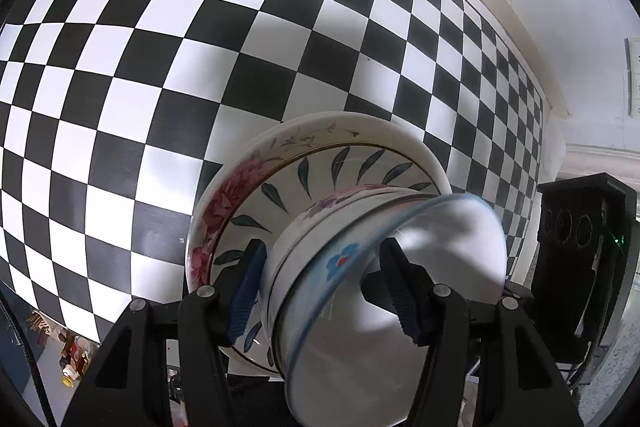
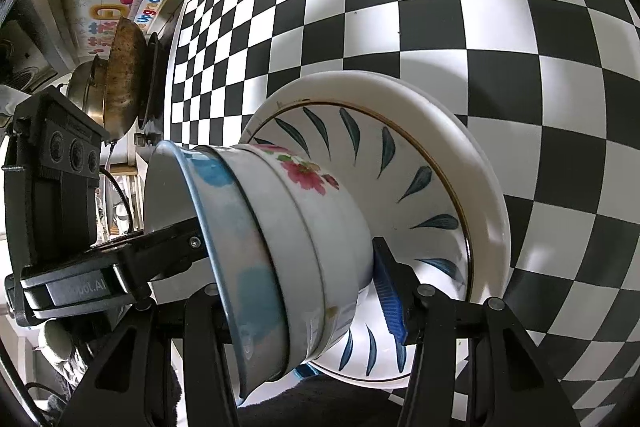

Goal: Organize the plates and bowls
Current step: 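Lift the bowl stack with both tools and carry it over the plates, then lower the bowl stack onto the blue-striped plate and open both tools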

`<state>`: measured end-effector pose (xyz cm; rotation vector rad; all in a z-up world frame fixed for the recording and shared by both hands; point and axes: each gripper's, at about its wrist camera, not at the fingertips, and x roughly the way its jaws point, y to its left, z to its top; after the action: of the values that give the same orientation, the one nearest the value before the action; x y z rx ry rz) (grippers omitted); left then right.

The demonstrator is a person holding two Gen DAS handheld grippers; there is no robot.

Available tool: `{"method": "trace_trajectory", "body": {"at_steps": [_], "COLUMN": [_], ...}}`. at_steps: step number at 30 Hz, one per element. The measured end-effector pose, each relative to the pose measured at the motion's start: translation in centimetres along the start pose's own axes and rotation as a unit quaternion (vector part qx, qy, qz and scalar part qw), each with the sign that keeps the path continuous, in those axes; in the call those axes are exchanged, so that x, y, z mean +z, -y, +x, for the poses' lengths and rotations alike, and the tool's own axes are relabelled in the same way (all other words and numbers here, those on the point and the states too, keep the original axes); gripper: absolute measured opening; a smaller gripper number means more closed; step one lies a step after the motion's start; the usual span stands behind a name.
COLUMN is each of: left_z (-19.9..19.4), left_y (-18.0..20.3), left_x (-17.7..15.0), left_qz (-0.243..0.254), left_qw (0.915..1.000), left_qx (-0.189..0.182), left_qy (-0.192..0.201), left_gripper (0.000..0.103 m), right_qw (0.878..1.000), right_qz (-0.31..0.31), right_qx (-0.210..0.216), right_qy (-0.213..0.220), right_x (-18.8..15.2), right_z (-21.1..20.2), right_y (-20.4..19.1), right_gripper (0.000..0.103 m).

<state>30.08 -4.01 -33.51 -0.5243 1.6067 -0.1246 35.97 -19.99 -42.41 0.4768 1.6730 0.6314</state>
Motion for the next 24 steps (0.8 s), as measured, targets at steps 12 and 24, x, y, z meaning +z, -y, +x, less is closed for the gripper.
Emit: {"method": "trace_trajectory", "body": {"at_steps": [12,24], "left_z": [-3.2,-10.1], "left_y": [1.0,2.4], "left_x": [-1.6,-8.7], "left_qz": [0.026,0.090], "left_qw": [0.9944,0.9651], "left_qx": [0.079,0.156], "left_qy": [0.065,0.190], "left_gripper": [0.056,0.081], "right_qw": [0.998,0.960], "right_qz": [-0.018,-0.089], "right_qx": [-0.050,-0.193], "right_qy": [0.040,0.183], "right_x": [-0.5,-8.0], "right_z": [-2.8,-11.5], "right_y": [-0.9,-7.8], "right_gripper": [0.055,0.087]}}
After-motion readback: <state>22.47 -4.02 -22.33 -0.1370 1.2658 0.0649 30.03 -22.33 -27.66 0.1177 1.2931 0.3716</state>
